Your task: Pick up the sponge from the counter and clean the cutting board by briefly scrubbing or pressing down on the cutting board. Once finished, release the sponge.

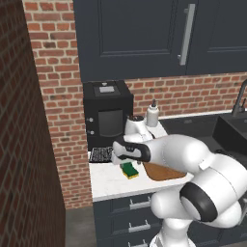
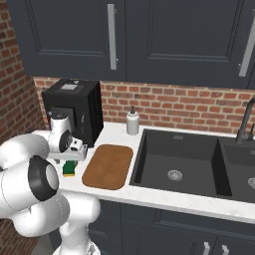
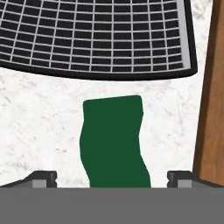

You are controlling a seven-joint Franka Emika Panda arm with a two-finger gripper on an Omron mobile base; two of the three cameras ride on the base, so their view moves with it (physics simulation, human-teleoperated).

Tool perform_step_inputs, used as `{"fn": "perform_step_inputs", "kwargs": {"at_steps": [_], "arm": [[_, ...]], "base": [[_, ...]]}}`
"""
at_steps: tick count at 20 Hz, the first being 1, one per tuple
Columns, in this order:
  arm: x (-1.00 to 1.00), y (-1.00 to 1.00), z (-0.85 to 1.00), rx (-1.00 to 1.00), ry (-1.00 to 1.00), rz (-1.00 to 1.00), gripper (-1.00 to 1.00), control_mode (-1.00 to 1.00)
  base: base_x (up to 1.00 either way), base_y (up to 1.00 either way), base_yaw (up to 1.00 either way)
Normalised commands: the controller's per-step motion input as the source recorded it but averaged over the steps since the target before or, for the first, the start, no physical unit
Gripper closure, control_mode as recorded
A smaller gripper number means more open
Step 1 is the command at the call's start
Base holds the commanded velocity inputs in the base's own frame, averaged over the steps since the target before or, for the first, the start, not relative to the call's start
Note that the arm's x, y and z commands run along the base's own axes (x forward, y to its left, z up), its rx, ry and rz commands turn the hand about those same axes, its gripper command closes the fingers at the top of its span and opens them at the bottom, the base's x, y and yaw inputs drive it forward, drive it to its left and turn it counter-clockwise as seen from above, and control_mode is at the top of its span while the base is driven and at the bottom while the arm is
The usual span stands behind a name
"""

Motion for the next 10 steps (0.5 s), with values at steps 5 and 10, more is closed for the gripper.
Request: {"fn": "perform_step_inputs", "kwargs": {"at_steps": [5, 10], "arm": [[0.00, 0.00, -0.18, -0.02, 0.00, 0.00, -1.00, -1.00], [0.00, 0.00, -0.18, 0.00, 0.00, 0.00, -1.00, -1.00]], "base": [[0.00, 0.00, 0.00], [0.00, 0.00, 0.00]]}}
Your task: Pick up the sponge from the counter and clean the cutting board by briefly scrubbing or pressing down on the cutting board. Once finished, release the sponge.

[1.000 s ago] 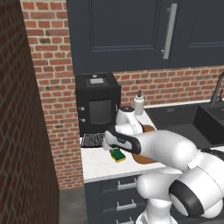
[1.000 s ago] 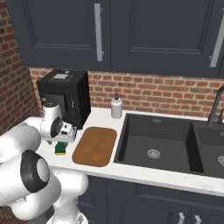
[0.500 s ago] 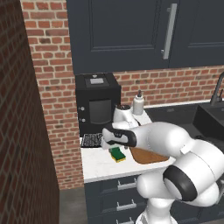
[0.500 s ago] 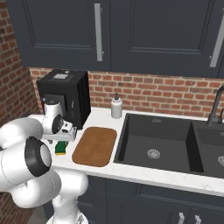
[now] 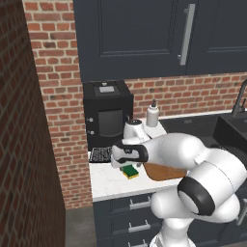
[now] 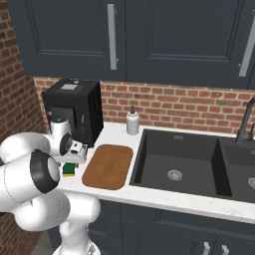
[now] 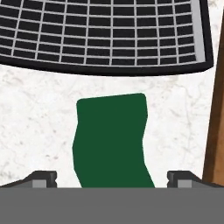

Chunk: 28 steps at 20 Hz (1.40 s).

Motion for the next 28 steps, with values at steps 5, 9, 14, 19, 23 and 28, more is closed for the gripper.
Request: {"fn": "perform_step_inputs", "kwargs": {"at_steps": [5, 9, 14, 19, 23, 28], "arm": [[0.00, 0.00, -0.14, 0.00, 0.00, 0.00, -1.00, -1.00], [0.05, 0.00, -0.17, 0.00, 0.03, 0.00, -1.00, -1.00], [0.08, 0.00, -0.21, 0.00, 0.04, 0.00, -1.00, -1.00], [0.09, 0.00, -0.23, 0.00, 0.05, 0.00, -1.00, -1.00], [0.08, 0.05, -0.27, 0.00, 0.05, 0.00, 1.00, -1.00], [0.01, 0.13, -0.32, 0.00, 0.02, 0.00, 1.00, -1.00]], "base": [[0.00, 0.00, 0.00], [0.00, 0.00, 0.00], [0.00, 0.00, 0.00], [0.00, 0.00, 0.00], [0.00, 0.00, 0.00], [0.00, 0.00, 0.00]]}}
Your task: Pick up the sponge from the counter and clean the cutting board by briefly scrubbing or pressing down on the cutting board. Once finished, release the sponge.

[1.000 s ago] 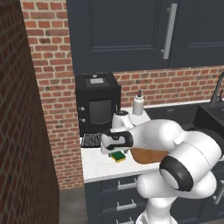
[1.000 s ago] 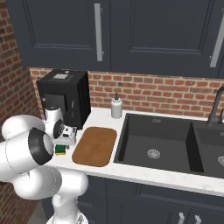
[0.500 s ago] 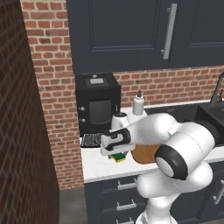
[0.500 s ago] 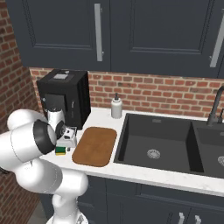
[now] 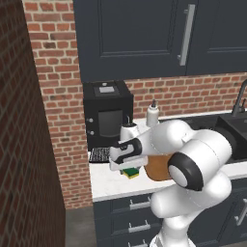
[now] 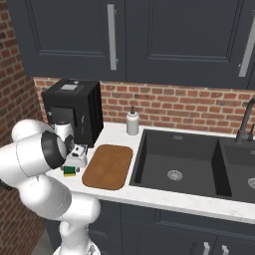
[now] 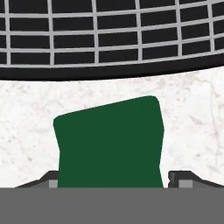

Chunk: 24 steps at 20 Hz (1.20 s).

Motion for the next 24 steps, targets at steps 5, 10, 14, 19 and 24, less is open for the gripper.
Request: {"fn": "perform_step_inputs", "kwargs": {"at_steps": [5, 10, 14, 19, 24], "arm": [[0.00, 0.12, -0.26, 0.00, 0.00, 0.00, 1.00, -1.00], [0.00, 0.01, -0.07, 0.00, 0.00, 0.00, 1.00, -1.00], [0.00, 0.00, 0.00, 0.00, 0.00, 0.00, 1.00, -1.00], [-0.06, -0.09, 0.19, 0.08, -0.01, 0.04, 1.00, -1.00], [-0.13, -0.32, 0.56, 0.13, -0.02, 0.02, 1.00, -1.00]], "base": [[0.00, 0.00, 0.00], [0.00, 0.00, 0.00], [0.00, 0.00, 0.00], [0.00, 0.00, 0.00], [0.00, 0.00, 0.00]]}}
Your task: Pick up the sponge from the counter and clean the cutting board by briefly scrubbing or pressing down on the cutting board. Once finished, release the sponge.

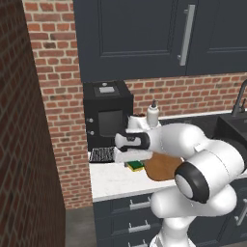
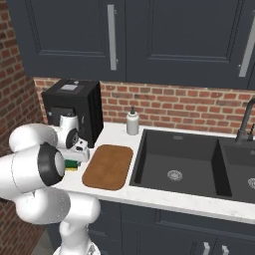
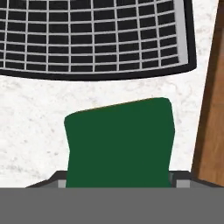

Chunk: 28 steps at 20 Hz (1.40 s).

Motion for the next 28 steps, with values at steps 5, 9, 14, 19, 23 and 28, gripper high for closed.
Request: {"fn": "perform_step_inputs", "kwargs": {"at_steps": [5, 9, 14, 19, 23, 28], "arm": [[-0.05, -0.38, 0.49, 0.10, -0.02, 0.00, 1.00, -1.00], [0.17, -0.43, 0.05, 0.10, 0.00, 0.00, 1.00, -1.00], [0.26, -0.54, 0.00, 0.08, 0.00, 0.00, 1.00, -1.00], [0.16, -0.50, 0.00, 0.03, 0.00, 0.00, 1.00, -1.00], [0.08, -0.26, 0.00, 0.00, -0.03, 0.00, 1.00, -1.00], [0.09, -0.04, 0.00, 0.00, -0.04, 0.01, 1.00, -1.00]], "base": [[0.00, 0.00, 0.00], [0.00, 0.00, 0.00], [0.00, 0.00, 0.00], [0.00, 0.00, 0.00], [0.00, 0.00, 0.00], [0.00, 0.00, 0.00]]}}
